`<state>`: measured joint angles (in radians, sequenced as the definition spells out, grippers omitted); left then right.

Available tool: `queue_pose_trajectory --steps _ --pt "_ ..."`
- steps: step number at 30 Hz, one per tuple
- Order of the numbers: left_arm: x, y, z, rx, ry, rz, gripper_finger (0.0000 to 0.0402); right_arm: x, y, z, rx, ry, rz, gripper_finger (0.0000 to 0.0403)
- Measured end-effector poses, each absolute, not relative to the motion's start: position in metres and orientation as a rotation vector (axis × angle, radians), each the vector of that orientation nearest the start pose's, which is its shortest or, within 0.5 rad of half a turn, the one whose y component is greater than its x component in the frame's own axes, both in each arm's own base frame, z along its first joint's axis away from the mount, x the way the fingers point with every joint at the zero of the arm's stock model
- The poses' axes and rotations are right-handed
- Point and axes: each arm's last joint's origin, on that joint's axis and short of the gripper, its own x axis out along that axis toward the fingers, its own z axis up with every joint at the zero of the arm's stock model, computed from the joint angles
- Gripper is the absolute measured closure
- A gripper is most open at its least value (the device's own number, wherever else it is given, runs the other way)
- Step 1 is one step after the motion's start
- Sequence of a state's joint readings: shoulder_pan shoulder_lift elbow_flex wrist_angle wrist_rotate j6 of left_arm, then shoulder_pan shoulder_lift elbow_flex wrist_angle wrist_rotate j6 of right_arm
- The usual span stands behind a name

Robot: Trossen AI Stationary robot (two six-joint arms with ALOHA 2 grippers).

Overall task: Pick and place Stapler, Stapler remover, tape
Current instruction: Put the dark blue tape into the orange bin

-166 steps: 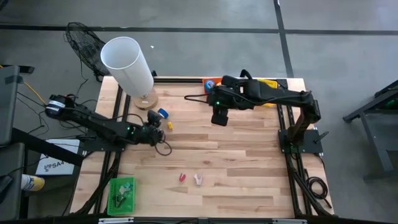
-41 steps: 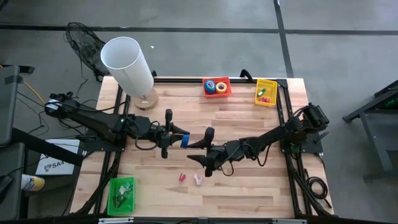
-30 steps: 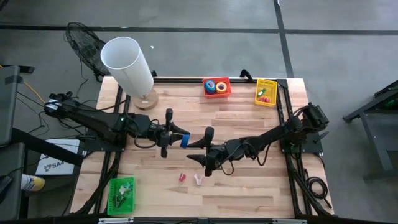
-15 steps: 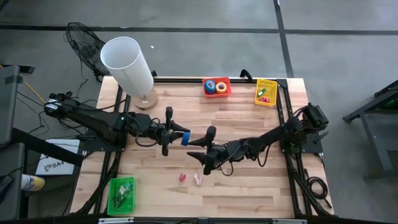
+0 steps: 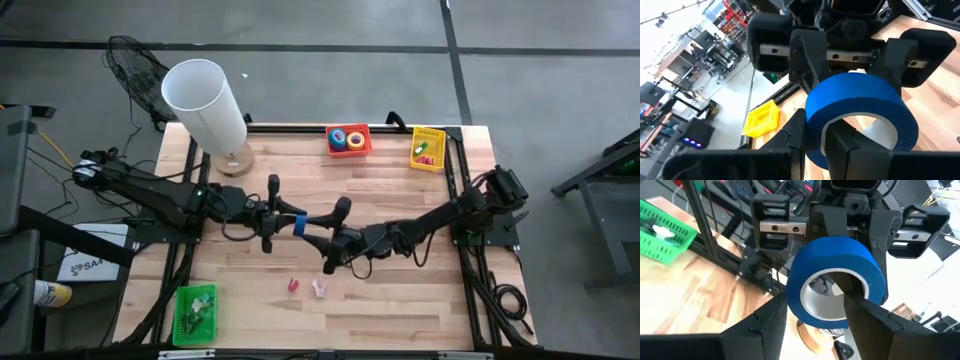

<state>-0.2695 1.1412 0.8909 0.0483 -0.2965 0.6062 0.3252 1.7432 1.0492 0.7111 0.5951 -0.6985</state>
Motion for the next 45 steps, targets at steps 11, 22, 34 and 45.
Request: queue_pose_trajectory --steps 11,22,34,45 --pt "0.249 -0.06 0.323 0.674 0.181 -0.029 0.0366 0.373 0.1 0.253 -0.603 0.027 -0.087 0.0243" --pt "0.249 -0.06 0.322 0.676 0.192 -0.027 0.0366 0.373 0.099 0.252 -0.625 0.048 -0.089 0.036" --pt "0.247 -0.057 0.323 0.756 0.225 0.047 0.0233 0.373 0.097 0.247 -0.612 0.112 -0.149 0.0374" --pt "0.236 -0.048 0.318 0.822 0.4 0.236 0.0185 0.375 0.062 0.229 -0.513 0.322 -0.341 0.0374"
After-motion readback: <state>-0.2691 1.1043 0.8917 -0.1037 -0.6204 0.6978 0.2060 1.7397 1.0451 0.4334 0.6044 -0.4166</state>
